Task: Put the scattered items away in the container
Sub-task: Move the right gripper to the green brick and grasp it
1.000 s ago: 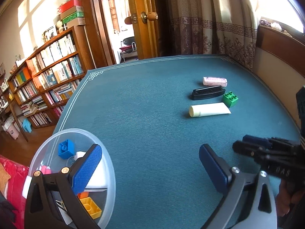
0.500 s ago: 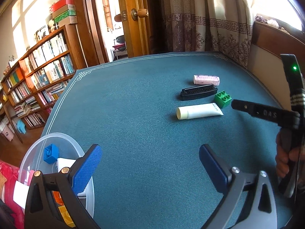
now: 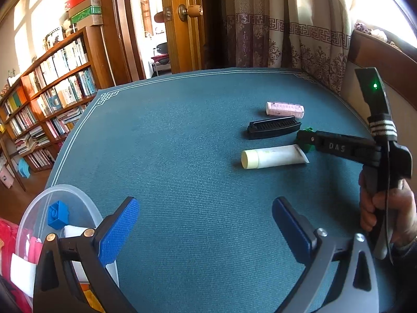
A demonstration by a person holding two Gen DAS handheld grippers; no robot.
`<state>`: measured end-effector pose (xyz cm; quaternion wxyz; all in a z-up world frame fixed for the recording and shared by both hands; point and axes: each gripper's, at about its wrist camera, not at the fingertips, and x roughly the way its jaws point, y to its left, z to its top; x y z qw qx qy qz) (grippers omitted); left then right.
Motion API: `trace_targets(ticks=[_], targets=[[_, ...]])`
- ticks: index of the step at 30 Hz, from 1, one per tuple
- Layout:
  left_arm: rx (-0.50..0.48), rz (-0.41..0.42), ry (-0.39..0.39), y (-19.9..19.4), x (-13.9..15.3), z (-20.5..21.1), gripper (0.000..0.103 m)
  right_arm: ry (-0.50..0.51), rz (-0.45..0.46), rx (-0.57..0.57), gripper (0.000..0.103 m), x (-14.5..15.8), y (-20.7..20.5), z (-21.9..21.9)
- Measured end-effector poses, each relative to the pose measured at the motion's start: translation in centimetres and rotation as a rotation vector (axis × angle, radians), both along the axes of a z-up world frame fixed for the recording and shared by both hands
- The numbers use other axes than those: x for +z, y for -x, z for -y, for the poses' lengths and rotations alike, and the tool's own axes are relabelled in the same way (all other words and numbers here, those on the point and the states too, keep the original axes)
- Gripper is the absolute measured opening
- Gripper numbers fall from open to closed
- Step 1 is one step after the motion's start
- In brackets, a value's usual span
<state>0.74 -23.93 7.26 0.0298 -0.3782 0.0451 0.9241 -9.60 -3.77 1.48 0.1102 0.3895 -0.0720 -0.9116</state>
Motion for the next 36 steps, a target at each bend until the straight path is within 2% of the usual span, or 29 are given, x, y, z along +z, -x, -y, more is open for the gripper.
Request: trace_targets(ticks=[10,15,20,24,30,36], targets=[[-0.046,0.017,0.027,3.2,-1.3,-0.9,0.102,-0.002,0.013,-0.011,0.037,0.0,-2.3,-1.8],[-0.047,0.028,0.0,4.9,-1.3,-0.7,0.102,-0.009,0.016,0.04,0.037,0.2,-5.1,-1.6],[-0.038,0.018,-0.003,5.4,-0.9,-0.3,0.102,-0.028,0.025,0.113,0.037,0.0,-6.5,0.3],[-0.038,0.019,-0.007,5.5,-0.8,0.0,0.102,-0.091,0.002,0.125,0.037,-0.2,-6.1,2.0],[-0.06,0.025,-0.019,5.8,-0.9,-0.1,0.102,-0.075,0.004,0.085,0.037,-0.2,-3.5,1.9],[-0.115,0.032,-0.024,6.5,-1.0,-1.4,0.102,-0.058,0.004,0.067,0.037,-0.1,-3.0,1.0]])
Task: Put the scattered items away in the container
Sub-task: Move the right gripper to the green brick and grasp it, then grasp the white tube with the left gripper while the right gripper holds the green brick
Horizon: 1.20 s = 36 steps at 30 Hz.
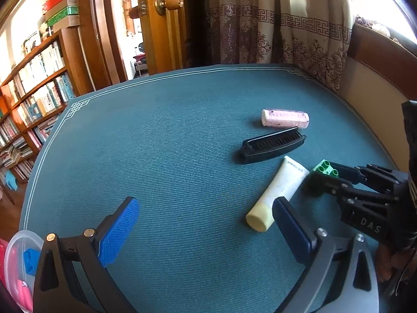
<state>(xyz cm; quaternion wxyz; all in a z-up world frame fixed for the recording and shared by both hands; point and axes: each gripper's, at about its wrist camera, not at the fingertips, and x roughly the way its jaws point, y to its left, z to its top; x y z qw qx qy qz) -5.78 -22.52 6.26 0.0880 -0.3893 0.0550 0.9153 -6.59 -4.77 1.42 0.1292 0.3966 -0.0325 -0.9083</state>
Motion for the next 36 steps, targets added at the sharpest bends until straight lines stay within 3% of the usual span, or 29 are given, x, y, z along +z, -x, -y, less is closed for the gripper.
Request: trace_targets(ticks=[4,11,14,17,19,22,28,36], targets=[[-0.068,-0.008,0.009,0.2,-0.3,-1.7,0.102,0.011,0.003,-0.019,0.037,0.1,-0.2,-1.0],[-0.157,-0.023,0.103,1.0,-1.5,-4.8,0.1,0.039,0.003,-0.035,0.037,0.0,-1.1,-2.1],[-0.168,0.011,0.119,1.6,-2.4,-5.2,0.082,0.062,0.004,-0.04,0.037,-0.1,-1.2,-2.5],[-0.167,0.027,0.06,1.9,-2.3,-4.8,0.072,0.069,0.003,-0.04,0.037,-0.1,-1.2,-2.5],[-0.175,0.035,0.038,1.8,-2.5,-4.9,0.059,0.077,0.003,-0.042,0.037,-0.1,-1.2,-2.6],[-0.174,0.022,0.048,1.1,-2.4,-5.4,0.046,0.085,0.002,-0.043,0.037,-0.2,-1.2,-2.6],[-0.131,0.023,0.003,-0.3,-2.2,-4.4,0.031,0.095,0.0,-0.049,0.037,-0.2,-1.5,-2.7],[-0.063,-0.005,-0.04,-2.4,-1.2,-2.5,0.03,0.101,-0.004,-0.059,0.037,-0.2,-1.9,-2.7]])
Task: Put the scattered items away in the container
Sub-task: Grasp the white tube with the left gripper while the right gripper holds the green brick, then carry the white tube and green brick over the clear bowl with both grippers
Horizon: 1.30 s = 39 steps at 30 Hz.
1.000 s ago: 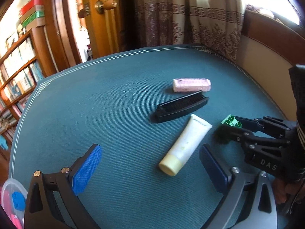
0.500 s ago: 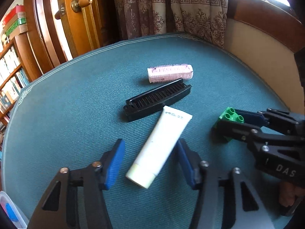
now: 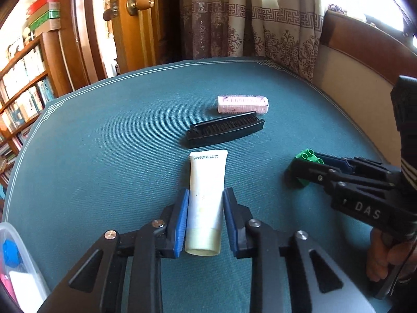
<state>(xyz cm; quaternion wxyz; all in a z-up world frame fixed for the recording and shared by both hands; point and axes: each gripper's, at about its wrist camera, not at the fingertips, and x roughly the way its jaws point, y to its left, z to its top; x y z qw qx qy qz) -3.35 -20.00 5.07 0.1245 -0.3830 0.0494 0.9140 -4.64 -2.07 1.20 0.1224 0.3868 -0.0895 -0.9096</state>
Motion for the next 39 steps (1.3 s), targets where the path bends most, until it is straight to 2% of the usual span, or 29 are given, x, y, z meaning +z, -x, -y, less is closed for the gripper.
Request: trace_targets(ticks=[8,17,39], targets=[[0.053,-0.034,-0.031,-2.5,1.3,2.0,0.03,0.003,-0.019,0.02,0.036,0.4,-0.9,1.0],[0.171,-0.091,0.01,-4.5,2.6,4.6,0.03,0.004,-0.028,0.066,0.036,0.7,-2.7,2.9],[0.306,-0.147,-0.058,-8.2,3.8,11.5,0.03,0.026,-0.033,0.163,0.036,1.8,-6.5,8.1]])
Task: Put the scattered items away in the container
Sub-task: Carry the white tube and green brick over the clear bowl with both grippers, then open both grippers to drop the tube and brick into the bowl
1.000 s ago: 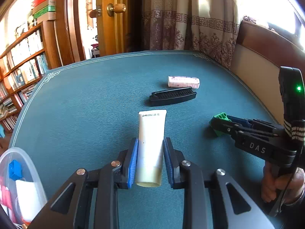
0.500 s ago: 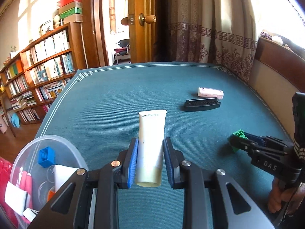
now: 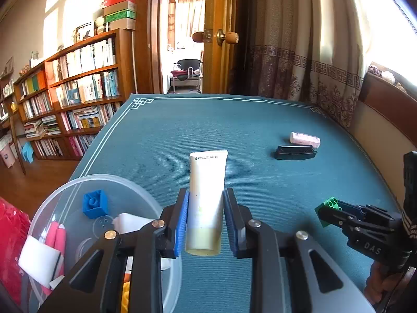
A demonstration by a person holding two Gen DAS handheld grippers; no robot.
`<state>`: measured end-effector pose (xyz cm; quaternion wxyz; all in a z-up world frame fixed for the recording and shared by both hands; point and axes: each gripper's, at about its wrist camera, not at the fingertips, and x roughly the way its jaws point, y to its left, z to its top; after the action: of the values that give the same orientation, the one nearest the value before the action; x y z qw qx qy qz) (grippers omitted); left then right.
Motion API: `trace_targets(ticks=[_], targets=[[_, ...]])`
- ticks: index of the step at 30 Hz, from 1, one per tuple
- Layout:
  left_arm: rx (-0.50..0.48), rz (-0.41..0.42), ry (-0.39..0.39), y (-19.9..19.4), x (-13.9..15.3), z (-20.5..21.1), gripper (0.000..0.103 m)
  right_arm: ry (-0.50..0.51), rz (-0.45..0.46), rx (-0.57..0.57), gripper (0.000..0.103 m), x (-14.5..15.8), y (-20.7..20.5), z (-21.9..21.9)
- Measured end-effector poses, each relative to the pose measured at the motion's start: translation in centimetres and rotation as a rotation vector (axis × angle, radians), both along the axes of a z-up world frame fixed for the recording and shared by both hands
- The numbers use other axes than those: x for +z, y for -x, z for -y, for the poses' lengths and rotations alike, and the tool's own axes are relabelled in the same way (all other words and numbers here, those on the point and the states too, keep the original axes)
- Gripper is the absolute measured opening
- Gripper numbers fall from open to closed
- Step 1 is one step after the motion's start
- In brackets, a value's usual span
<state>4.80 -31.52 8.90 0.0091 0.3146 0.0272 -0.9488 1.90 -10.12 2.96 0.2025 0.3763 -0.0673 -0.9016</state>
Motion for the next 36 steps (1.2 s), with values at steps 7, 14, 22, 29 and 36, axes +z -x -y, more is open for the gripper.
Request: trace_targets(ticks=[7,14,22,29,36], targets=[[0.071,-0.005,-0.027,-1.2,-0.1,3.5,0.03,0.003,-0.019,0.063,0.036,1.1,-0.6,3.2],[0.15,-0.006,-0.037,-2.9,-0.4,7.5,0.03,0.015,-0.029,0.135,0.036,1.8,-1.4,6.7],[0.221,0.006,-0.05,-4.1,-1.1,10.8,0.03,0.018,-0.036,0.201,0.036,2.5,-1.8,9.8],[0.235,0.02,-0.062,-4.3,-1.7,12.0,0.03,0.027,-0.048,0.258,0.036,3.1,-2.6,12.3],[0.239,0.023,-0.074,-4.6,-1.9,12.5,0.03,0.017,-0.051,0.343,0.036,3.2,-3.7,15.8]])
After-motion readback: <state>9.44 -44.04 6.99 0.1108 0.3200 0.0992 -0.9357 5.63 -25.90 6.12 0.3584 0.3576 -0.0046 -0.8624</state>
